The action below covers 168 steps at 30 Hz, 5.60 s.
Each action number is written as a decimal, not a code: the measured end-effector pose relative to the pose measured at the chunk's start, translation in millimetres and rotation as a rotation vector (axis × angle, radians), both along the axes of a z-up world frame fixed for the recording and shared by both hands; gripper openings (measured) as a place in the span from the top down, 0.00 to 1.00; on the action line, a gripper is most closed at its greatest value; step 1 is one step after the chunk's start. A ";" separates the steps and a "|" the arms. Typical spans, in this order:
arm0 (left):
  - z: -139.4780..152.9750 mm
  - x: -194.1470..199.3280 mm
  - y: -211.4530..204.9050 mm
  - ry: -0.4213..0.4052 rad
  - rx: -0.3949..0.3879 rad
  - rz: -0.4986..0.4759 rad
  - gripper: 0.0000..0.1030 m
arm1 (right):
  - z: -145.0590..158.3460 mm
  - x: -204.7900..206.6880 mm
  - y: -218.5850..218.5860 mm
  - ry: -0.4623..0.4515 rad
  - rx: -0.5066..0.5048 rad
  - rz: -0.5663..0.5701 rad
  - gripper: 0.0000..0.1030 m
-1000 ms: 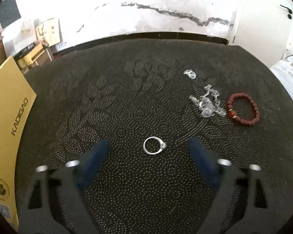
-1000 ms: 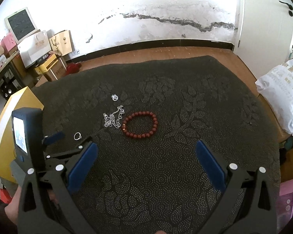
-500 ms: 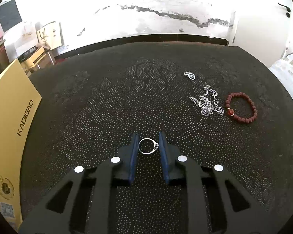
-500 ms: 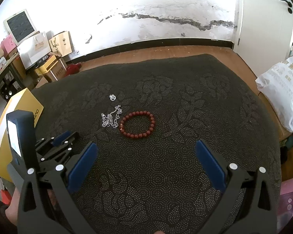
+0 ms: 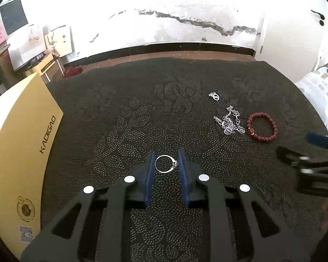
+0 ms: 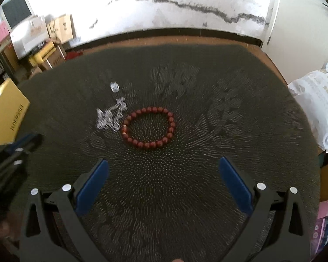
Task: Organize jewelry
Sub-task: 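Hold the ring in the left gripper while the right gripper grasps the red bead bracelet, then carry the ring into the white box and open the left gripper, then lower the red bead bracelet into the box and open the right gripper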
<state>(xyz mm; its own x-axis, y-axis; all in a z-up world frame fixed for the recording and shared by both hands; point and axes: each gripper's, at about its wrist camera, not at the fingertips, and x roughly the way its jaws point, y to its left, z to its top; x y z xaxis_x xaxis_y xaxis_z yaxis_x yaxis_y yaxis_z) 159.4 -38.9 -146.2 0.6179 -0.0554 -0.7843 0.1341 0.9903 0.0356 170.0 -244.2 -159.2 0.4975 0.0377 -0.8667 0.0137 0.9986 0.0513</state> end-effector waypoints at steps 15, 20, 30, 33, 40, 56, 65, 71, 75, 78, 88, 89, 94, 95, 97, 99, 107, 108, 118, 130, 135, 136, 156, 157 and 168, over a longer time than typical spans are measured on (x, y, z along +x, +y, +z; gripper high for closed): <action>-0.2 0.3 16.8 0.023 -0.015 -0.006 0.79 | -26.9 44.0 -2.7 -0.047 -0.040 -0.022 0.06; -1.5 1.6 19.3 0.032 -0.018 0.005 0.79 | -24.9 46.3 -2.7 -0.049 -0.036 -0.015 0.16; -2.0 3.3 19.1 0.044 -0.004 0.001 0.79 | -14.0 41.9 -6.8 -0.067 -0.022 -0.010 0.90; -1.7 3.6 19.9 0.043 0.000 0.001 0.79 | -11.6 39.9 -5.5 -0.073 -0.027 -0.018 0.92; 0.0 2.5 18.5 0.042 0.006 0.000 0.79 | 2.4 32.9 -3.4 -0.110 -0.040 -0.022 0.92; 49.3 -11.7 25.4 -0.004 0.024 -0.004 0.79 | 77.8 -6.4 32.4 -0.189 -0.006 0.037 0.92; 116.5 -39.9 83.9 -0.066 0.025 0.070 0.79 | 148.7 -39.9 109.5 -0.246 0.021 0.160 0.92; 151.3 -64.0 151.1 -0.095 0.029 0.155 0.79 | 191.4 -59.5 190.2 -0.293 0.031 0.277 0.92; 161.4 -79.3 207.6 -0.099 0.037 0.241 0.79 | 207.4 -65.4 246.0 -0.307 0.041 0.353 0.92; 161.8 -88.2 245.0 -0.098 0.045 0.297 0.79 | 211.6 -68.9 286.8 -0.307 0.050 0.404 0.92; 134.2 -96.4 326.3 -0.057 0.035 0.421 0.79 | 196.4 -72.0 393.6 -0.269 0.043 0.525 0.92; 128.7 -94.6 330.5 -0.051 0.037 0.427 0.79 | 192.9 -69.2 397.8 -0.263 0.043 0.528 0.92; 99.3 -79.8 345.3 -0.010 0.020 0.452 0.79 | 173.8 -60.7 416.9 -0.231 0.028 0.542 0.92; 93.1 -77.3 344.3 0.000 0.016 0.454 0.79 | 171.3 -58.4 418.3 -0.226 0.025 0.545 0.92; 81.7 -73.2 345.5 0.018 0.017 0.452 0.79 | 165.0 -59.2 416.5 -0.220 0.017 0.548 0.92; 67.2 -67.8 344.2 0.041 0.019 0.445 0.79 | 160.4 -56.3 419.4 -0.216 0.011 0.549 0.92; 39.0 -59.3 344.7 0.077 0.008 0.438 0.79 | 148.6 -51.8 425.1 -0.202 -0.018 0.556 0.92; 37.4 -58.4 344.6 0.079 0.008 0.437 0.79 | 148.3 -51.2 424.8 -0.201 -0.018 0.555 0.92; 33.1 -57.1 340.7 0.086 0.010 0.438 0.79 | 147.4 -51.7 424.0 -0.201 -0.028 0.556 0.92; 50.0 -68.1 333.7 0.050 0.016 0.426 0.20 | 151.1 -51.3 423.1 -0.207 -0.024 0.543 0.92; 58.7 -77.9 338.2 0.065 -0.014 0.425 0.15 | 148.2 -46.1 426.5 -0.186 -0.014 0.546 0.92; 60.6 -80.1 339.1 0.061 -0.013 0.426 0.15 | 146.1 -43.1 428.7 -0.176 -0.013 0.548 0.92; 81.4 -125.3 379.6 0.015 -0.038 0.490 0.15 | 56.6 16.8 491.8 0.071 -0.078 0.573 0.92; 80.5 -125.6 379.2 0.016 -0.040 0.492 0.15 | 56.2 17.7 491.5 0.071 -0.077 0.568 0.92; 84.1 -126.8 375.6 0.010 -0.040 0.490 0.15 | 77.0 6.0 492.8 -0.026 -0.073 0.603 0.06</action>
